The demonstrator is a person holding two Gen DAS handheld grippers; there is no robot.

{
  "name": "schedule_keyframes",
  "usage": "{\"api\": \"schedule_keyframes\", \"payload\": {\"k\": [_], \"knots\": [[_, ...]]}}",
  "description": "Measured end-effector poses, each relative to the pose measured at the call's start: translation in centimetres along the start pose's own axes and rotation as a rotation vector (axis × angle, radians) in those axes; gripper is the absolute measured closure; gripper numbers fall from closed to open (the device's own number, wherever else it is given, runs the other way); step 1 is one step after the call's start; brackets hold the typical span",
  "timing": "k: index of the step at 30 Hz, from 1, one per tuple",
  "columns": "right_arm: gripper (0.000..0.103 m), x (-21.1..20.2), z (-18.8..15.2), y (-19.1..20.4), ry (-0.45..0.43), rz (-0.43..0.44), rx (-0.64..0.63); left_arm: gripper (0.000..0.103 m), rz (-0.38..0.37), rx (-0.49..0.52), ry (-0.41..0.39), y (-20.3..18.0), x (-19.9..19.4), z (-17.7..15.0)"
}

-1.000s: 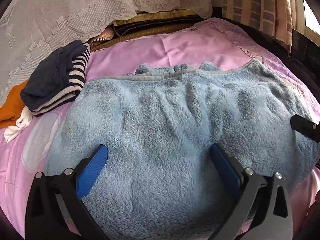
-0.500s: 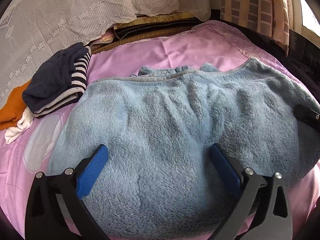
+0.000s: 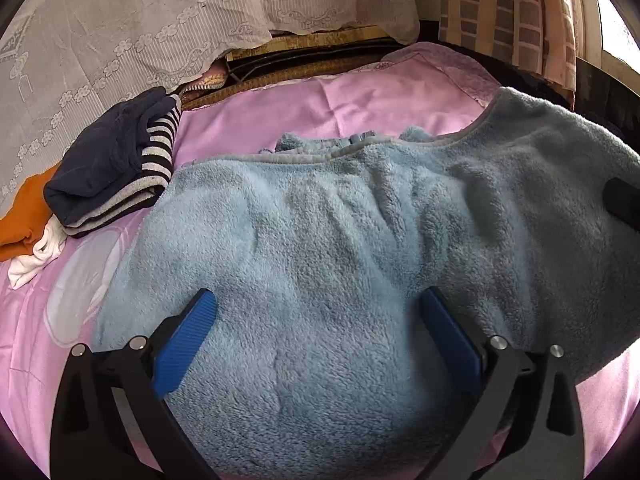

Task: Fold small clothes
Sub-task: 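Lift the jacket side with the right gripper and fold it over toward the left gripper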

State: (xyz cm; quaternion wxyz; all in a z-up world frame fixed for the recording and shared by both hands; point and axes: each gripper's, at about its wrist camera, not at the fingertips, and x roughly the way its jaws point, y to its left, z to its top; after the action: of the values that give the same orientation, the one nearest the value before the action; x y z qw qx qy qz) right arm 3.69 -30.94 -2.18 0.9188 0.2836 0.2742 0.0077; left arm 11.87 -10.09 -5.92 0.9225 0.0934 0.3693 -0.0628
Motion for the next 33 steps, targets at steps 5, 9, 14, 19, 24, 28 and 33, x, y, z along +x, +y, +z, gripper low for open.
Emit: {"api": "schedule_keyframes", "payload": {"k": [5, 9, 14, 19, 24, 28, 33], "knots": [[0.071, 0.1, -0.2, -0.6, 0.006, 0.004, 0.025, 0.004, -0.001, -0.001, -0.004, 0.0, -0.1, -0.1], [0.071, 0.0, -0.2, -0.4, 0.003, 0.01, 0.022, 0.004, -0.004, -0.004, -0.008, 0.0, -0.2, -0.1], [0.071, -0.4, 0.1, 0.8, -0.004, 0.025, -0.002, 0.005, -0.017, -0.006, -0.028, 0.1, -0.8, -0.1], [0.072, -1.1, 0.3, 2.5, -0.015, 0.033, -0.041, 0.005, -0.04, -0.008, -0.062, 0.3, -2.2, 0.1], [0.072, -1.6, 0.5, 4.0, -0.019, 0.044, -0.071, 0.005, -0.103, -0.041, -0.118, 1.1, -4.6, 1.0], [0.072, -1.8, 0.5, 5.9, -0.022, 0.048, -0.114, 0.005, -0.119, -0.033, -0.111, 1.1, -4.7, 1.3], [0.072, -1.9, 0.3, 8.8, -0.026, 0.049, -0.19, 0.005, -0.128, -0.04, -0.102, 1.5, -4.5, 1.5]]}}
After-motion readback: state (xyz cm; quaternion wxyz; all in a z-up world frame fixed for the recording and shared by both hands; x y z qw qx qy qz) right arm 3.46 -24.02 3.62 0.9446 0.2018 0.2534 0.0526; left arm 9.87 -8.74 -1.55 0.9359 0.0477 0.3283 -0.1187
